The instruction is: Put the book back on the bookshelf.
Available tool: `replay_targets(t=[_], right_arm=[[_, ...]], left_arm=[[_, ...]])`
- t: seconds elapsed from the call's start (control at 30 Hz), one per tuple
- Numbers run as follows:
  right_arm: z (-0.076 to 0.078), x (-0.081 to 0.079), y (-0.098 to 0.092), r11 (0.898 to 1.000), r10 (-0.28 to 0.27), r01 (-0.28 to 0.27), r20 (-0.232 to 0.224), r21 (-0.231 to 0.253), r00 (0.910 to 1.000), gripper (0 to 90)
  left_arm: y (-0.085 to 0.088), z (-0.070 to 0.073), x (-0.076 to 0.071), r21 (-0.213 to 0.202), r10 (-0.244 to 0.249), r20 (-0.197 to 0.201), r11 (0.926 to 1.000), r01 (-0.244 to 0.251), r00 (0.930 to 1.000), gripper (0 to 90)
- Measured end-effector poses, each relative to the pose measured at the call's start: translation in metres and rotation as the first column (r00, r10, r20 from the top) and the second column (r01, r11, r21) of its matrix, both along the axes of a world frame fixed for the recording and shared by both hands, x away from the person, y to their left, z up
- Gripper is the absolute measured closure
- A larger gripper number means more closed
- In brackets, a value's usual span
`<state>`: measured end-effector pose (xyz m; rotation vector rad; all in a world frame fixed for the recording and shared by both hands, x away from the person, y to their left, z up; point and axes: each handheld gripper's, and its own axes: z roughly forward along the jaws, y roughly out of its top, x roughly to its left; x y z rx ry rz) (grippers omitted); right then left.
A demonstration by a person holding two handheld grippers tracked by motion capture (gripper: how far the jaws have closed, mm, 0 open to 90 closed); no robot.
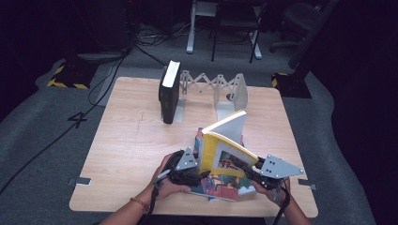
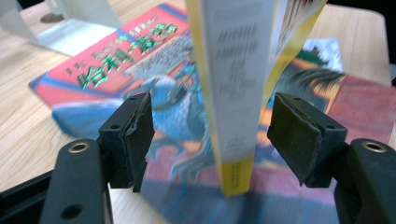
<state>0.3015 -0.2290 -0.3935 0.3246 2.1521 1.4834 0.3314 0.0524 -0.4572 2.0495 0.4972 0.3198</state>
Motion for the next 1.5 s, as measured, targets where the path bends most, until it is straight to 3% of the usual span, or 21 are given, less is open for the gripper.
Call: replay_targets(t=[0.23,0.47,0.73,0.83,0.87,1.1,1.2,1.23,1.27,1.33,1.5], right_arm=[[0.0,-0.001,0.0,1.0,0.004,-0.004,-0.009,0.005,1.0,85.9],[-0.001,-0.001,-0.001,1.0,-0.001,0.001,0.0,0.002,1.0,85.1],[-0.002,0.002,-0.006,1.0,-0.028,0.028,-0.002,0.002,0.9996,80.0],[-0.002,0.003,-0.008,0.999,-0.043,0.044,-0.003,0.006,0.999,75.7],[-0.002,0.003,-0.009,0.998,-0.055,0.055,-0.003,0.007,0.9985,73.1],[-0.003,0.007,-0.017,0.993,-0.115,0.115,0.006,0.028,0.9933,59.9],[-0.003,0.009,-0.02,0.978,-0.204,0.203,0.027,0.041,0.9786,52.5],[-0.004,0.011,-0.021,0.971,-0.239,0.238,0.022,0.036,0.9708,49.1],[-0.005,0.013,-0.022,0.969,-0.243,0.243,0.005,0.036,0.97,48.0],[-0.009,0.017,-0.024,0.974,-0.222,0.223,-0.033,0.044,0.9745,46.1],[-0.028,0.028,-0.017,0.985,-0.174,0.173,-0.114,-0.013,0.9781,43.0]], left_arm=[[-0.006,0.005,0.004,-0.048,-0.03,0.007,0.9984,0.03,0.9995,40.7],[-0.013,0.012,0.007,-0.069,-0.074,0.029,0.9947,0.076,0.9968,50.4],[-0.014,0.019,0.007,-0.121,-0.095,0.052,0.9875,0.101,0.9941,59.8],[-0.013,0.02,0.005,-0.122,-0.096,0.062,0.9871,0.103,0.9934,63.8],[-0.013,0.021,0.003,-0.115,-0.099,0.075,0.9876,0.107,0.9922,65.6],[-0.013,0.021,0.001,-0.123,-0.107,0.069,0.9858,0.115,0.9919,71.7],[-0.011,0.02,0.003,-0.137,-0.103,0.06,0.9844,0.11,0.9929,73.1],[-0.011,0.02,0.003,-0.138,-0.107,0.058,0.9839,0.114,0.9926,73.4],[-0.011,0.02,0.003,-0.138,-0.108,0.058,0.9837,0.115,0.9924,73.6],[-0.012,0.02,0.002,-0.136,-0.111,0.06,0.9837,0.118,0.992,73.8],[-0.012,0.02,0.001,-0.14,-0.103,0.061,0.9839,0.111,0.9927,73.4]])
